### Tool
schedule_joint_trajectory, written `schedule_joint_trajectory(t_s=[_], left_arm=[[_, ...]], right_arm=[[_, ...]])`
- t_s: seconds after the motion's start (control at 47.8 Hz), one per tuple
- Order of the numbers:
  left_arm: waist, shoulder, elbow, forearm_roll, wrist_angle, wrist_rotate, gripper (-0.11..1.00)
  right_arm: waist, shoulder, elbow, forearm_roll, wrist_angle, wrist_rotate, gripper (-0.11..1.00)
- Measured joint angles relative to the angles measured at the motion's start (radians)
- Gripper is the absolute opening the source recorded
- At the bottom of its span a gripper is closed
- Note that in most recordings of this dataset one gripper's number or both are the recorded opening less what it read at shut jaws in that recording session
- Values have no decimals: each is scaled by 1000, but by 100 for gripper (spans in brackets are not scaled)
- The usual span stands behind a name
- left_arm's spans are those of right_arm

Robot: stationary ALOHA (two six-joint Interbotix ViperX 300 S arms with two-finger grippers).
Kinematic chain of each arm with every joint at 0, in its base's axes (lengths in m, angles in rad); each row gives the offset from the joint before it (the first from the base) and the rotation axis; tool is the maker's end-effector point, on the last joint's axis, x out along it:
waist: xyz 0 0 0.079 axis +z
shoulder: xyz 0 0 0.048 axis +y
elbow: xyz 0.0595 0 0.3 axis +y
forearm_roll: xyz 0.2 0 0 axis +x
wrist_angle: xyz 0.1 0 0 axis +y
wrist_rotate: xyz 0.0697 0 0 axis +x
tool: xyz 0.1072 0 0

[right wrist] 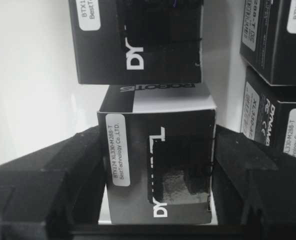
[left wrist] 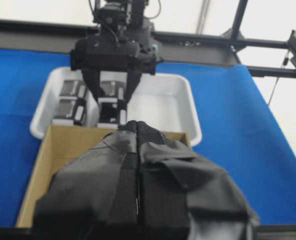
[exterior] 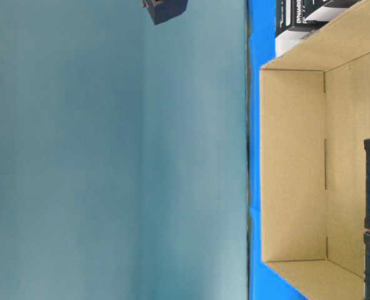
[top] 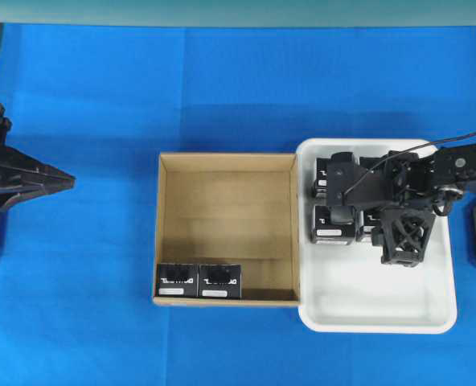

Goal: Pick the box from inside the cardboard box.
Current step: 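Open the right gripper and raise it away from the tray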

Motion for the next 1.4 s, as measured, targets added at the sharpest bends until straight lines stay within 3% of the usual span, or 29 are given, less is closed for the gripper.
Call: schedule_joint_trajectory(t_s=[0.272, 0.398, 0.461, 0.879, 1.403], left_arm=[[-2, 2, -2, 0, 0, 2, -7], [0, 2, -3, 0, 0, 2, -7], [0, 0, -3, 0, 0, 0, -7], [0, 0, -3, 0, -2, 2, -7], [-17, 2, -5, -2, 0, 0, -7]], right_arm=[[0, 0, 3, 2, -23, -2, 62], [0, 2, 5, 2, -23, 5, 91], [0, 2, 6, 2, -23, 5, 97], [0, -20, -2, 3, 11, 9, 96], [-63, -385, -104, 2, 229, 57, 96]])
